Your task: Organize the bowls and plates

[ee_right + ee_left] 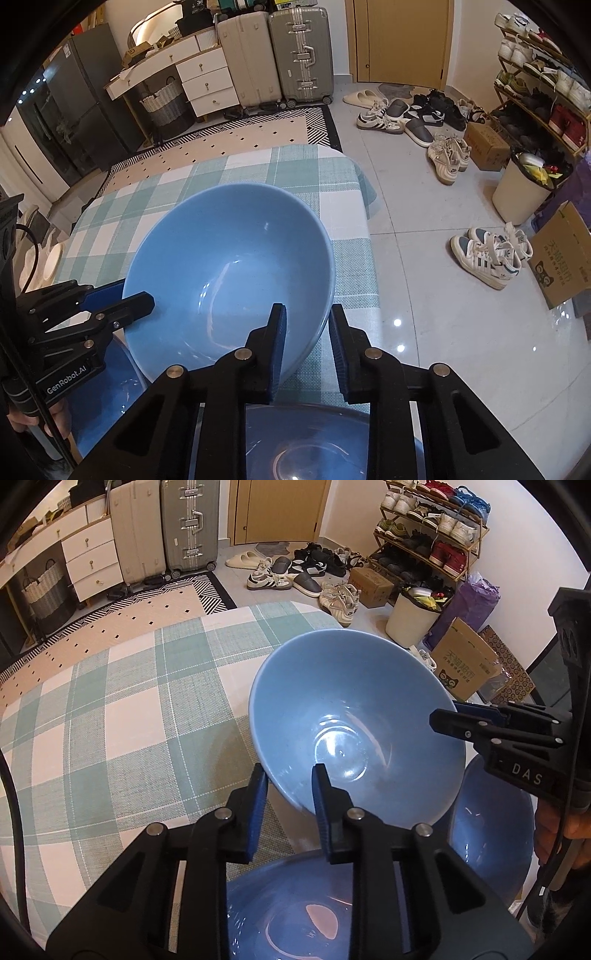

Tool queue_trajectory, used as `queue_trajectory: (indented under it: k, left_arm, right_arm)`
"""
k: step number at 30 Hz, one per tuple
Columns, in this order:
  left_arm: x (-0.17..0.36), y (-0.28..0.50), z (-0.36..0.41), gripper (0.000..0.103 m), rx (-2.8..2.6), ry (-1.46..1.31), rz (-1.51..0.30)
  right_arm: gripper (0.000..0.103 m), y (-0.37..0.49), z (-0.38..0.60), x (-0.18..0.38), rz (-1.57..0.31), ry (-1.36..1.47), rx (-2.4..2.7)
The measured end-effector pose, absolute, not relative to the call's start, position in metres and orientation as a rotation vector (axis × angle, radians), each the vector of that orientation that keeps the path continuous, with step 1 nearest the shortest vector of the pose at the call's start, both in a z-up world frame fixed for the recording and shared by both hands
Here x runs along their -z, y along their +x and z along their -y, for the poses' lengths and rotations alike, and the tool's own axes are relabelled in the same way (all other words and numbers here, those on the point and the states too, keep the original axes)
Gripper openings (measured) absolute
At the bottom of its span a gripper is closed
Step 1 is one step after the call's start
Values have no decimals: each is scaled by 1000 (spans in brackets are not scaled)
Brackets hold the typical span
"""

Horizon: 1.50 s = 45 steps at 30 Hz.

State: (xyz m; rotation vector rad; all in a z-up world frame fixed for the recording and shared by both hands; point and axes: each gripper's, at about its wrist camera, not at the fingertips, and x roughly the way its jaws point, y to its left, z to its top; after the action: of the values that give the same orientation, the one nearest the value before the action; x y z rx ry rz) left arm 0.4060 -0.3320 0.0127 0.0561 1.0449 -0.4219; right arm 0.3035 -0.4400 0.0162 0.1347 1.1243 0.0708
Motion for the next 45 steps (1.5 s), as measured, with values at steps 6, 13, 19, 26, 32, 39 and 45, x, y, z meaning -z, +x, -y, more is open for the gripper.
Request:
queue_trajectory:
  k: [6,13,19,26,32,39,45]
  left_arm:
    - [-22,401,331,21,407,69,-1016]
    - [-43,391,327,21,413,67,-980]
    - [-66,377,324,21,410,68,-938]
    - [-94,355,317,21,399,70,-895]
    - [-119,333,310,21,393,71,-862]
    - [-149,301,299,22,385,62,-820]
    - [-170,269,286,22,376,50,-801]
  right_arm:
    - [24,302,437,-23,-1104,132,-78]
    - [24,294,437,-38,-1077,130,-80]
    - [24,286,432,-56,-1046,120,-79]
    - [24,268,426,-80,-1007,113,-88]
    - [24,253,418,-100,-985,108,-97]
    - [24,234,409,-122,-948,100,-108]
    - [24,214,395,-139,-923,101,-126]
